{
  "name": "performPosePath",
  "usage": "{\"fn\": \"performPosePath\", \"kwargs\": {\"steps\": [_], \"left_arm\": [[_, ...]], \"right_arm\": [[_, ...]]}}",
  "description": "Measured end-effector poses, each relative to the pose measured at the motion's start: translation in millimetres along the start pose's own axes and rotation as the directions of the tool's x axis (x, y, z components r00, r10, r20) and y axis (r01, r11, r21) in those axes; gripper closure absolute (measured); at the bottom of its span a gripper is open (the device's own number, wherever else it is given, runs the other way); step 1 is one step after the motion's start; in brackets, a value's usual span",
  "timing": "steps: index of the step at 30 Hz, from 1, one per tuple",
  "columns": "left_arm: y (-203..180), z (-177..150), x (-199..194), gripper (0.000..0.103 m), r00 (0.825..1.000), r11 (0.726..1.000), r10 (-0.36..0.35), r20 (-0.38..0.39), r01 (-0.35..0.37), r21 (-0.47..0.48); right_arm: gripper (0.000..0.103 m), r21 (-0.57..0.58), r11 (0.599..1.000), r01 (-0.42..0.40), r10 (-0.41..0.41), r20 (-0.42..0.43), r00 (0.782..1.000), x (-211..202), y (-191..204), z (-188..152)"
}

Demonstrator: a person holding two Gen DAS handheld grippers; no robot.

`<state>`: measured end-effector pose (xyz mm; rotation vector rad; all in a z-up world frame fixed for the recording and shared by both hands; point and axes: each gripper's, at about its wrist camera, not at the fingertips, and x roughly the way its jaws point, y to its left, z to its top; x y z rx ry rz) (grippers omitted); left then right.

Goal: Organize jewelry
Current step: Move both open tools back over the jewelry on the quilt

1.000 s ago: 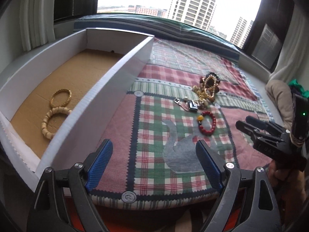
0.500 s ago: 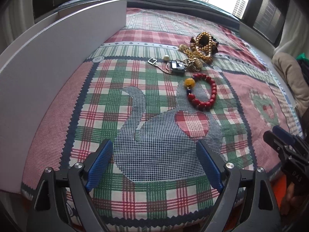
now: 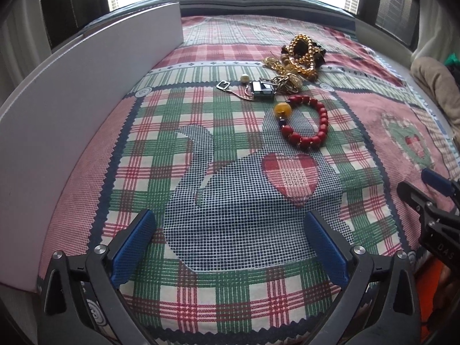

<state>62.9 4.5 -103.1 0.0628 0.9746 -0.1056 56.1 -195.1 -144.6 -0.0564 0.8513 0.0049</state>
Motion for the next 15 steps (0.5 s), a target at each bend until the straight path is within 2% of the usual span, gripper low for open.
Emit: {"fn": "performPosePath", "kwargs": {"steps": [4,15], "left_arm": [[0.0,1.2,0.3,0.0,1.0,1.0,0.001,-0.008,-0.001,0.002],[-2.8,-2.9,-0.7,0.0,0.999,1.0,0.011,0.03,-0.011,-0.009]], "right_arm": [[0.03,0.048,0.999,-0.017,0.017,-0.015,1.0,2.8,-5.6,0.8],[0.029,0.058,0.998,0.002,0.002,-0.063,0.998,5.5,-5.4,4.4]]}}
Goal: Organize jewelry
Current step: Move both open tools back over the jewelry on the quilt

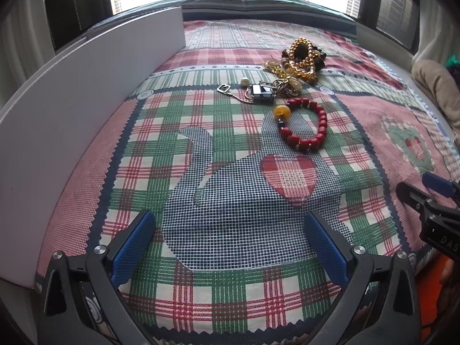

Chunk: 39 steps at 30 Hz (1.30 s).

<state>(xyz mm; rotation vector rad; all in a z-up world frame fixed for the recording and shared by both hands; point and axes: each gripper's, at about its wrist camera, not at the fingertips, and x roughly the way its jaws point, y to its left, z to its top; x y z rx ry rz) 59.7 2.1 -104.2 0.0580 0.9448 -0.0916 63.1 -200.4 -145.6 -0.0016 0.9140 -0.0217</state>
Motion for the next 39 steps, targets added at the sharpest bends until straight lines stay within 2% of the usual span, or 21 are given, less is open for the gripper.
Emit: {"fn": "performPosePath", "kwargs": {"steps": [7,27,32,36,39], "left_arm": [[-0.5,4.7,1.9,0.0,0.998,1.0,-0.009,-0.06,0.009,0.003],[-2.1,8.9,3.1,0.001,0.993,0.997,-0.051,-0.107,0.056,0.05],[-7.4,34.9,-1.2,0.001,0.978,0.982,-0.187,-0.094,0.189,0.017],[-18.4,69.8,0.6,0.001,0.98,0.979,-0.197,-0.034,0.198,0.044],[-27.9,88.7,17.1,0.004,0.987,0.983,-0.158,-0.027,0.16,0.086]], "right_arm": [[0.029,0.001,1.0,0.0,0.0,-0.015,1.0,0.6,0.3,2.2],[0.028,0.014,1.0,-0.003,0.003,-0.007,1.0,-1.5,0.1,-1.5],[0.028,0.014,1.0,-0.002,0.002,-0.001,1.0,-2.0,0.3,-2.2],[0.028,0.015,1.0,-0.003,0.003,0.0,1.0,-2.2,0.5,-2.6],[0.028,0.014,1.0,-0.002,0.002,0.004,1.0,-2.3,0.3,-2.6]]}}
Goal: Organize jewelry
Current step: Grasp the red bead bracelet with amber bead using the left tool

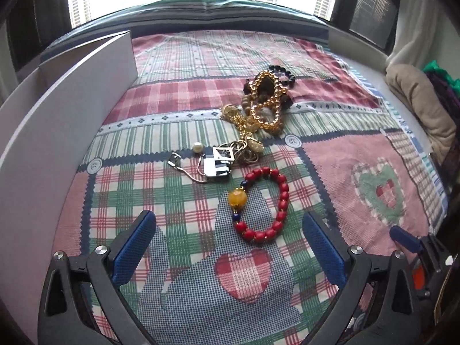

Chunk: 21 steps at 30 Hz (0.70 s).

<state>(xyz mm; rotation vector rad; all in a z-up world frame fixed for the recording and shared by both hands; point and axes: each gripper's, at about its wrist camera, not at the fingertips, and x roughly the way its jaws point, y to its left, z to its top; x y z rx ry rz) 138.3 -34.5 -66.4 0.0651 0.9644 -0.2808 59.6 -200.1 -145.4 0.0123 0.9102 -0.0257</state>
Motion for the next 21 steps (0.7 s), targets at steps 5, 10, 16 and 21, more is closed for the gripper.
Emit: {"fn": "performPosePath", "kwargs": {"steps": [5,10,16,21], "left_arm": [[0.4,7.6,39.6,0.026,0.995,0.999,0.031,-0.092,-0.028,0.029],[-9.3,1.4,36.3,0.057,0.999,0.997,0.024,-0.025,-0.022,0.069],[7.6,-9.7,22.9,0.088,0.998,0.999,-0.048,-0.027,0.048,-0.017],[48.9,-36.2,-1.9,0.087,0.998,0.99,-0.047,-0.028,0.043,-0.137]], "right_arm": [[0.028,-0.002,1.0,-0.003,0.003,0.0,1.0,0.3,0.0,0.2],[0.027,-0.008,1.0,-0.01,0.01,0.01,1.0,-0.2,-0.3,-1.4],[0.027,0.0,1.0,-0.006,0.006,0.001,1.0,0.5,-0.2,-0.2],[0.025,-0.001,0.988,-0.151,0.151,-0.1,0.983,5.9,-4.6,24.1]]}}
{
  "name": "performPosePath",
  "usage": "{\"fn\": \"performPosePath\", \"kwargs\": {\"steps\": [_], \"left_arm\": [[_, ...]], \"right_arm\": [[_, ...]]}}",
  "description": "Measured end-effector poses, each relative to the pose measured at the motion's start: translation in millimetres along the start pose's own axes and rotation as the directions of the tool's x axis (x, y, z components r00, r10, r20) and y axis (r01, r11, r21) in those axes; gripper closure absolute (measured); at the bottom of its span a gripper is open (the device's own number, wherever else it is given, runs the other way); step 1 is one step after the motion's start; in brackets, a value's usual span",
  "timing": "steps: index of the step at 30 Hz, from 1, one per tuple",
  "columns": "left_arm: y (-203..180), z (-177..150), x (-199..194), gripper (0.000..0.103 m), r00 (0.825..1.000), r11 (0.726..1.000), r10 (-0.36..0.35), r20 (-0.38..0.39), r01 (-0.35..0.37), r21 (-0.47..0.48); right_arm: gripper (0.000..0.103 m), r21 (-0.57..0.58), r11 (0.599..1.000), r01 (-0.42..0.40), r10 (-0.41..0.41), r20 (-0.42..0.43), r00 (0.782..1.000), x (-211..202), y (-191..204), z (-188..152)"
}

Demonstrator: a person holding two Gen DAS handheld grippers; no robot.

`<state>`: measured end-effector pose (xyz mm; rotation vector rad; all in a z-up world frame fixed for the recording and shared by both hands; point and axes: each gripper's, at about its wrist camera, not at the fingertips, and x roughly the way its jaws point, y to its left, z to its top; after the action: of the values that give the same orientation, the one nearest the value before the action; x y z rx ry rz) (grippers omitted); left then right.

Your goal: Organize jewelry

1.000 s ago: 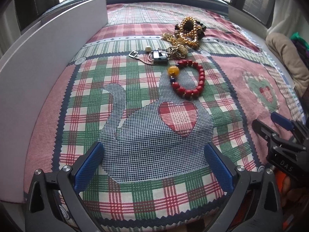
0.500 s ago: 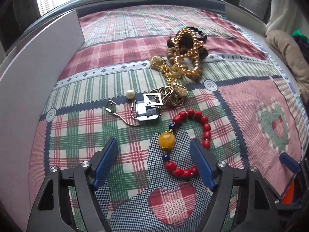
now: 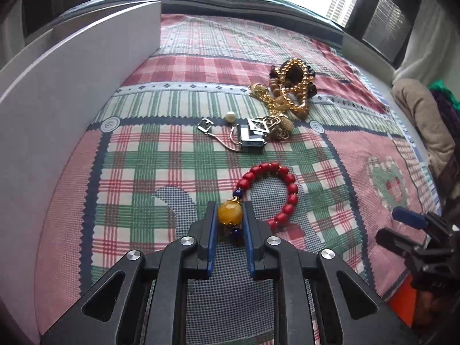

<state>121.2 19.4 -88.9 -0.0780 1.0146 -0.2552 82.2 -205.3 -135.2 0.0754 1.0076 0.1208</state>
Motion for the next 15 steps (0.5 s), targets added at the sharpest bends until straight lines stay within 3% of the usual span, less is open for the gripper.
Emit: {"fn": "performPosePath", "kwargs": {"steps": [2,5,8,9,10,15], "left_arm": [[15.7,-10.8,-9.3,0.087,1.0,0.999,0.017,-0.004,-0.017,-0.031],[33.5,-23.6,-19.5,0.087,1.0,0.997,0.021,-0.003,-0.021,-0.08],[42.8,-31.9,-24.2,0.087,1.0,0.994,0.02,0.003,-0.019,-0.109],[44.1,-33.7,-25.4,0.087,1.0,0.993,0.019,0.006,-0.018,-0.113],[43.1,-34.0,-25.6,0.087,1.0,0.993,0.019,0.009,-0.018,-0.114],[38.9,-38.5,-26.9,0.087,0.999,0.995,0.042,0.028,-0.039,-0.09]], "right_arm": [[0.025,0.03,0.995,-0.1,0.1,-0.007,0.995,0.9,-2.9,24.5],[0.025,0.057,0.984,-0.169,0.169,0.003,0.986,10.3,0.8,69.5],[0.031,0.101,0.951,-0.292,0.295,-0.02,0.955,37.8,11.0,110.5],[0.044,0.128,0.947,-0.296,0.303,-0.04,0.952,49.4,14.3,121.5],[0.05,0.157,0.942,-0.298,0.31,-0.057,0.949,60.5,17.0,130.9],[0.059,0.192,0.943,-0.271,0.298,-0.128,0.946,99.4,40.7,155.0]]}}
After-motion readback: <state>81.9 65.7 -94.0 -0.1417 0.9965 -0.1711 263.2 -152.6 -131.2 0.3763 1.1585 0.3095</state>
